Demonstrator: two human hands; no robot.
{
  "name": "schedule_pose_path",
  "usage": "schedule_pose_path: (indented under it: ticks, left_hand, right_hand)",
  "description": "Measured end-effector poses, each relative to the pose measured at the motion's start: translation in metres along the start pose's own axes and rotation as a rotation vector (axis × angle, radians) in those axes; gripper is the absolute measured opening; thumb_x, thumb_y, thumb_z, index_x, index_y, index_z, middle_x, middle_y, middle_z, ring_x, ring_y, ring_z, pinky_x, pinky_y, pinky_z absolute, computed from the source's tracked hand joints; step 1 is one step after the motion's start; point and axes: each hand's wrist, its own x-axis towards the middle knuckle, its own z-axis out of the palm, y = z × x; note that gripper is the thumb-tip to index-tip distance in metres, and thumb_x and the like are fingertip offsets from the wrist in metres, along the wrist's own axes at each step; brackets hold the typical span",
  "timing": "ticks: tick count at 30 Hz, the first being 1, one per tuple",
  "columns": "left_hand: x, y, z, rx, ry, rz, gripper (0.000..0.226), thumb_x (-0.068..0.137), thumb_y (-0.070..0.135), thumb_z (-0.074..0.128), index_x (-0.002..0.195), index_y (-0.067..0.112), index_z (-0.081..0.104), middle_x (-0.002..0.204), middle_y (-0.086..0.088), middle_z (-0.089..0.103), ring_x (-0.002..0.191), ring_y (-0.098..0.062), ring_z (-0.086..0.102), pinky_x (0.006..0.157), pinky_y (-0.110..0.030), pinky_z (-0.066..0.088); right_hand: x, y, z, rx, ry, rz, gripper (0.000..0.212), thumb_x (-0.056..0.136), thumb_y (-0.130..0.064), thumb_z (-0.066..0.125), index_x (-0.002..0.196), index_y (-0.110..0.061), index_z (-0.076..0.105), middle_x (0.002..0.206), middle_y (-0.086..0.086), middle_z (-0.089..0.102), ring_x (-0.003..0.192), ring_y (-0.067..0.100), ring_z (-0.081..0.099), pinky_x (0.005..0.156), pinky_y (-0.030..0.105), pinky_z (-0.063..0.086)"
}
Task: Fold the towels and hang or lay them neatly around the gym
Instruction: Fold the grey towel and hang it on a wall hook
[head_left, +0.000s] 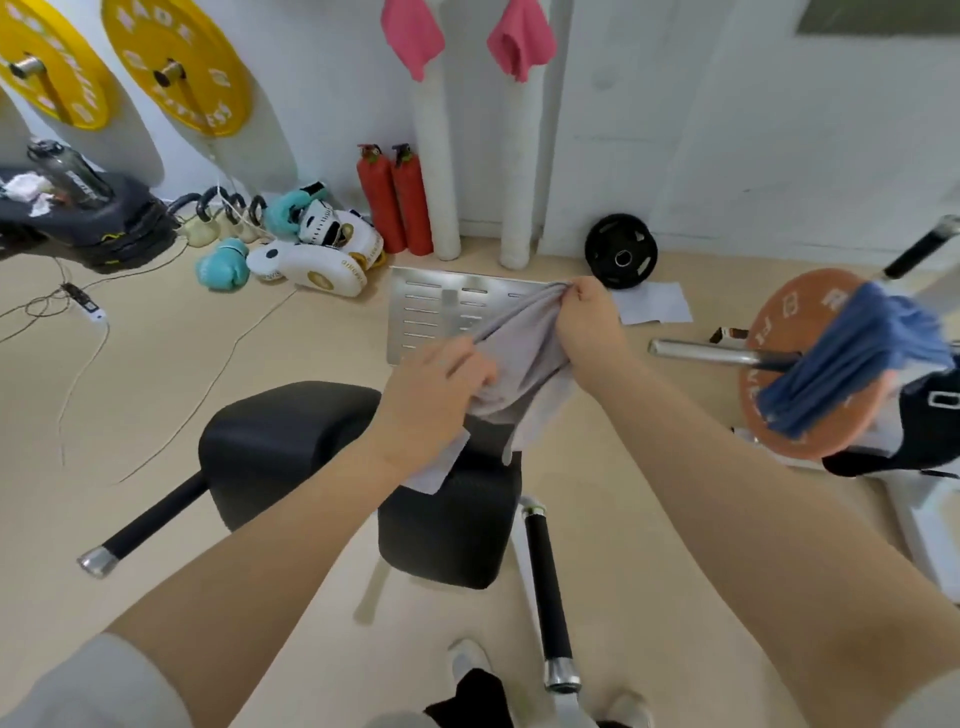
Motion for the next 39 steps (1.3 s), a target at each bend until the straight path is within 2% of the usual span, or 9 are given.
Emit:
schedule_pose_path:
  ticks: [4, 8, 10, 13, 17, 27, 32, 36, 39]
  left_hand:
    - [-0.011, 0.003, -0.002, -0.302, -1.322, -0.35, 0.026, 0.09, 0.029, 0.052, 0.115, 0.031, 0.056, 0.113, 0.005, 0.063, 0.096, -0.009, 0.06, 0.097, -0.036, 0.046]
    - [0.008, 0.026, -0.017, -0.412, -0.599, -0.555, 0.02, 0.091, 0.027, 0.053, 0.106, 0.016, 0.059, 0.1, -0.002, 0.062, 0.095, -0.022, 0.059, 0.082, -0.026, 0.046]
    - [0.018, 0.046, -0.03, -0.611, -0.339, -0.546, 0.04, 0.086, 0.024, 0.064, 0.123, 0.023, 0.05, 0.118, 0.014, 0.05, 0.111, -0.004, 0.046, 0.088, -0.016, 0.037]
    - [0.023, 0.085, -0.041, -0.769, -0.502, -0.408, 0.059, 0.08, 0.024, 0.07, 0.132, 0.033, 0.042, 0.122, 0.023, 0.046, 0.11, 0.006, 0.044, 0.089, -0.007, 0.036]
    - [0.01, 0.119, -0.024, -0.574, -0.364, -0.424, 0.027, 0.08, 0.032, 0.069, 0.097, 0.013, 0.06, 0.083, -0.002, 0.06, 0.07, -0.009, 0.049, 0.062, -0.021, 0.037]
    - [-0.055, 0.142, -0.011, -0.519, -0.634, -0.459, 0.015, 0.09, 0.026, 0.056, 0.077, 0.032, 0.049, 0.077, 0.01, 0.057, 0.07, -0.005, 0.055, 0.061, -0.014, 0.038]
    - [-0.072, 0.121, 0.009, -0.413, -0.667, -0.822, 0.038, 0.094, 0.039, 0.046, 0.095, 0.006, 0.064, 0.086, -0.009, 0.062, 0.086, -0.025, 0.058, 0.076, -0.027, 0.041]
    - [-0.044, 0.106, 0.004, -0.811, -0.309, -1.462, 0.054, 0.088, 0.051, 0.05, 0.118, 0.005, 0.053, 0.113, -0.014, 0.059, 0.107, -0.03, 0.053, 0.1, -0.04, 0.04]
    - [-0.018, 0.098, -0.004, -1.163, -0.196, -1.534, 0.041, 0.088, 0.046, 0.054, 0.103, 0.008, 0.056, 0.09, -0.007, 0.058, 0.098, -0.024, 0.056, 0.097, -0.039, 0.045]
  right_hand:
    - [-0.03, 0.002, -0.016, 0.004, -0.144, -0.087, 0.031, 0.095, -0.004, 0.034, 0.072, -0.022, 0.047, 0.067, -0.007, 0.042, 0.062, 0.002, 0.038, 0.05, 0.004, 0.033]
    - [-0.064, 0.01, -0.04, 0.03, -0.362, -0.08, 0.031, 0.092, 0.0, 0.038, 0.072, -0.017, 0.054, 0.072, -0.002, 0.05, 0.071, 0.009, 0.046, 0.066, 0.017, 0.038]
    - [-0.076, 0.018, -0.053, 0.15, -0.484, 0.037, 0.015, 0.084, -0.003, 0.045, 0.087, 0.005, 0.057, 0.084, 0.01, 0.053, 0.083, 0.023, 0.047, 0.074, 0.029, 0.039]
    - [-0.098, 0.025, -0.078, 0.353, -0.589, 0.164, 0.042, 0.067, -0.012, 0.046, 0.103, 0.008, 0.058, 0.095, 0.016, 0.058, 0.087, 0.028, 0.053, 0.079, 0.034, 0.044]
    - [-0.138, 0.032, -0.106, 0.295, -0.672, 0.042, 0.017, 0.062, -0.006, 0.047, 0.069, -0.014, 0.061, 0.059, -0.007, 0.063, 0.058, 0.006, 0.059, 0.055, 0.016, 0.047]
    - [-0.184, 0.055, -0.142, 0.007, 0.026, -0.19, 0.02, 0.083, 0.004, 0.043, 0.076, -0.014, 0.049, 0.071, 0.001, 0.048, 0.061, 0.008, 0.039, 0.048, 0.01, 0.032]
    - [-0.185, 0.057, -0.15, -0.13, 0.187, -0.16, 0.011, 0.09, -0.008, 0.047, 0.085, -0.018, 0.044, 0.068, -0.008, 0.045, 0.059, 0.005, 0.041, 0.047, 0.01, 0.035]
    - [-0.171, 0.052, -0.143, -0.147, 0.197, -0.019, 0.029, 0.091, -0.019, 0.048, 0.065, -0.016, 0.037, 0.057, -0.004, 0.038, 0.051, 0.009, 0.035, 0.043, 0.016, 0.027]
    - [-0.157, 0.042, -0.135, -0.151, 0.202, 0.09, 0.034, 0.092, -0.028, 0.046, 0.063, -0.015, 0.033, 0.057, -0.001, 0.031, 0.051, 0.012, 0.029, 0.048, 0.022, 0.024]
